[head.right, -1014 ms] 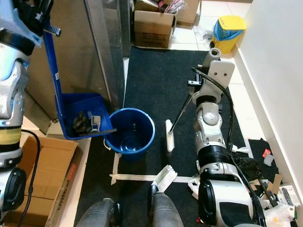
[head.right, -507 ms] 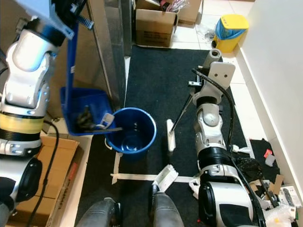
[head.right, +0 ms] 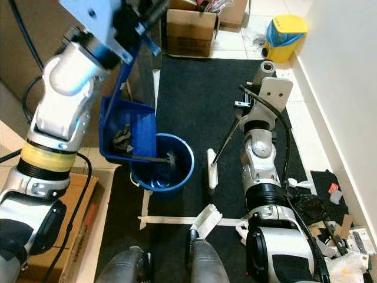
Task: Sweep floor
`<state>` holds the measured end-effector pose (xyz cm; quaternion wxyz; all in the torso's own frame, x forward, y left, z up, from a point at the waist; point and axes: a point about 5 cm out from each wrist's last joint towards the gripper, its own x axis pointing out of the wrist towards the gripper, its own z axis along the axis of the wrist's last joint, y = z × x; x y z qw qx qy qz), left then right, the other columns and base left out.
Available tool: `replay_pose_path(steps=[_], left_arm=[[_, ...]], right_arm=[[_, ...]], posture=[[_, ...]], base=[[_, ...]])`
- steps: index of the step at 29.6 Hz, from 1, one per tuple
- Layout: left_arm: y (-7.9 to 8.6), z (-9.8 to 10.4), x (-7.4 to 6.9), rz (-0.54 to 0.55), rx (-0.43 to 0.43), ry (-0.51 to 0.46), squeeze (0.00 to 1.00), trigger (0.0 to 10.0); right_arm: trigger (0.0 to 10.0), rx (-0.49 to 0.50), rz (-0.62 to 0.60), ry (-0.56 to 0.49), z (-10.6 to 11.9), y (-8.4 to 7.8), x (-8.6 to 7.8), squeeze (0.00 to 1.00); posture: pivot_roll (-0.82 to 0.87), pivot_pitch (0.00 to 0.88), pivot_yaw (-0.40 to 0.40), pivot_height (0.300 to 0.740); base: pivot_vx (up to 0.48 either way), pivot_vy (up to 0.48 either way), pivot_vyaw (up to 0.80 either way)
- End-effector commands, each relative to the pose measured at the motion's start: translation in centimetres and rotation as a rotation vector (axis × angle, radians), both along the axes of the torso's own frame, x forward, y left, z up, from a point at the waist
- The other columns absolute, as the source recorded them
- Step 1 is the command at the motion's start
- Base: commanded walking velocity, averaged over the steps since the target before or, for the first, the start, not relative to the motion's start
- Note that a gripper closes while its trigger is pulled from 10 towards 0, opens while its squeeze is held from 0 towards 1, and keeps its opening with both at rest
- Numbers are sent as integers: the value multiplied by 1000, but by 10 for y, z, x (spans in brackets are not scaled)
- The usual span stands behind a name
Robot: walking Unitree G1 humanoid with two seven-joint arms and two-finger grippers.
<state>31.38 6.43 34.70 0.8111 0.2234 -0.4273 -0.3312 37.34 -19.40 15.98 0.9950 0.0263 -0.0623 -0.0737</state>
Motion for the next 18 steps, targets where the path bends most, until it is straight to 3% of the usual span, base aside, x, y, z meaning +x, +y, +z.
replay_pose_path(steps=[1,10,13,18], left_arm=[[-8,7,-12,-53,16,-70,0,10000],[-19,-2,-22,-134,51,-54,0,10000],[-24,-11,-26,-154,127,-72,0,10000],[-27,-19,-29,-166,180,-90,0,10000]], right_arm=[[10000,3,-10,-43,7,-3,-2,0],[10000,3,-7,-46,9,-2,0,0],[10000,1,-4,-47,10,-2,1,0],[10000,1,-3,-47,9,-1,1,0]], posture=[[17,173,11,740],[18,168,3,740],[19,166,2,740],[20,164,4,740]], base=[[0,0,0],[0,0,0],[0,0,0],[0,0,0]])
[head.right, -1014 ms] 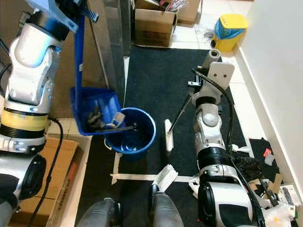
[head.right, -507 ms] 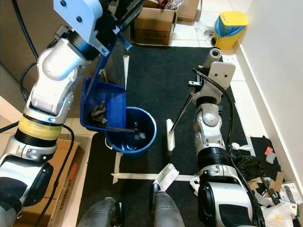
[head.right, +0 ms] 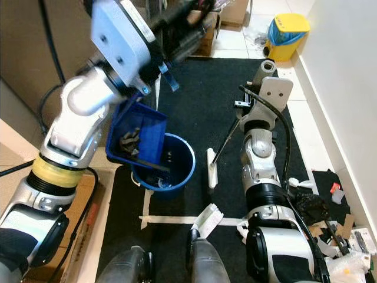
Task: Sweep floor
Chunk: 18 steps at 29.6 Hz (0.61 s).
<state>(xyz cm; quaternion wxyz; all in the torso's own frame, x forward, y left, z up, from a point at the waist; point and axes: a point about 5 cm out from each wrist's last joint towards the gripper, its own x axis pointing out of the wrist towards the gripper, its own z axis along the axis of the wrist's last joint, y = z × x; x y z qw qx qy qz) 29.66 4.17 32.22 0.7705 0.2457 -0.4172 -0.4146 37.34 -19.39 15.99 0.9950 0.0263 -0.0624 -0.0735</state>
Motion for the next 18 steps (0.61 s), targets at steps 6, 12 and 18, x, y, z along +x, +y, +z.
replay_pose_path(steps=[6,12,18], left_arm=[[-10,0,-16,-33,73,-133,0,10000],[-18,-4,-20,-32,143,-249,0,10000],[-29,-14,-27,-86,153,-239,0,10000]], right_arm=[[10000,3,-4,-46,9,-1,0,0],[10000,1,-5,-49,10,-2,1,0],[10000,2,-5,-48,10,-2,1,0]], posture=[[18,161,5,740],[16,158,3,740],[17,159,6,740]], base=[[0,0,0],[0,0,0],[0,0,0]])
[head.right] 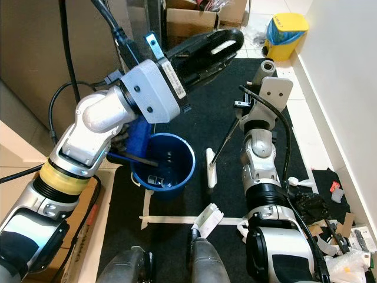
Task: Sweep floor
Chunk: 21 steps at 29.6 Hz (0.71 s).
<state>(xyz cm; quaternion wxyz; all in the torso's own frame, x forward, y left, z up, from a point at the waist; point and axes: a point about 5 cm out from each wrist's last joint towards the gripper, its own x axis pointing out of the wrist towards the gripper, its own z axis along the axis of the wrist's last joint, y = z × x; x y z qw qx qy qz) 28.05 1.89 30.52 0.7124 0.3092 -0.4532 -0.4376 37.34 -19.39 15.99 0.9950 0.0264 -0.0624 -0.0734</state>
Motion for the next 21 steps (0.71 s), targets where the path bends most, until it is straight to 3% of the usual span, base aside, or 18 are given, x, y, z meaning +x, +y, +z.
replay_pose_path(steps=[1,14,17,21], left_arm=[[-8,3,-11,-43,36,-93,0,10000],[-22,12,-14,-87,9,-148,0,10000],[-25,16,-15,-111,-49,-89,0,10000],[-29,21,-16,-113,-33,-147,0,10000]], right_arm=[[10000,2,-6,-48,10,-2,1,0],[10000,4,-14,-46,8,-4,-1,0],[10000,4,-13,-44,8,-3,-1,0],[10000,8,-8,-45,8,0,0,0]], posture=[[17,159,6,740],[17,166,10,740],[18,167,11,740],[18,167,11,740]], base=[[0,0,0],[0,0,0],[0,0,0],[0,0,0]])
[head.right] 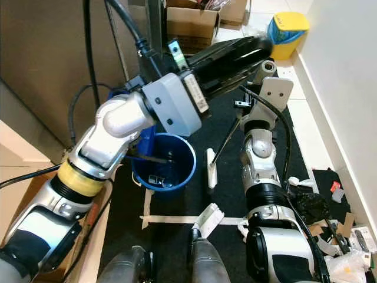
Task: Sweep floor
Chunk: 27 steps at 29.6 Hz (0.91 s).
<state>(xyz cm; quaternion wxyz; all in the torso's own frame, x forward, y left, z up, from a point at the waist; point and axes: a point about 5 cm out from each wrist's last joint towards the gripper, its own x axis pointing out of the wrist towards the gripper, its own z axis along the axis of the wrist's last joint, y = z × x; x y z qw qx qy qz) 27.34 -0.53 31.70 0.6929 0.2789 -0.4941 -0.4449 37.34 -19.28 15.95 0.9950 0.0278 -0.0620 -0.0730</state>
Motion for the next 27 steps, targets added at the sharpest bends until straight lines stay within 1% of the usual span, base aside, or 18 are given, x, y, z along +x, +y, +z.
replay_pose_path(steps=[1,2,4,6,8,10,11,12,13,14,15,16,18,26,27], left_arm=[[-5,9,-9,-28,30,-112,0,10000],[-4,5,-8,-31,44,-100,0,10000],[1,-8,-7,-30,117,-93,0,10000],[5,-15,-5,-21,163,-95,0,10000],[8,-18,-4,-13,181,-96,0,10000],[8,-18,-4,-13,181,-87,0,10000],[8,-16,-4,-16,171,-73,0,10000],[7,-8,-3,-29,99,-2,0,10000],[6,-2,-4,-39,61,26,0,10000],[6,2,-3,-36,43,21,0,10000],[6,4,-3,-29,40,1,0,10000],[6,4,-3,-29,40,1,0,10000],[7,8,-1,-12,33,-38,0,10000],[17,20,3,24,-6,-38,0,10000],[24,29,5,51,-52,-17,0,10000]], right_arm=[[10000,6,-9,-46,8,-1,0,0],[10000,6,-8,-46,8,-1,0,0],[10000,6,-11,-45,8,-3,0,0],[10000,6,-16,-46,8,-5,-1,0],[10000,6,-20,-47,8,-6,-1,0],[10000,6,-20,-47,8,-6,-1,0],[10000,6,-20,-47,8,-6,-1,0],[10000,7,-19,-47,8,-5,-1,0],[10000,7,-18,-48,8,-4,-1,0],[10000,8,-16,-48,8,-2,-1,0],[10000,8,-13,-49,9,-1,0,0],[10000,8,-13,-49,9,-1,0,0],[10000,8,-10,-50,9,0,0,0],[10000,7,-16,-49,9,-4,0,0],[10000,7,-18,-49,9,-4,-1,0]], posture=[[18,167,11,740],[16,166,13,740],[18,166,15,740],[18,167,17,740],[18,167,17,740],[20,167,16,740],[20,167,16,740],[20,168,16,740],[21,168,12,740],[22,167,12,740],[21,167,12,740],[21,167,12,740],[18,166,11,740],[16,167,13,740],[17,167,14,740]], base=[[0,0,0],[0,0,0],[0,0,0],[0,0,0],[0,0,0],[0,0,0],[0,0,0],[0,0,0],[0,0,0],[0,0,0],[0,0,0],[0,0,0],[0,0,0],[0,0,0],[0,0,0]])
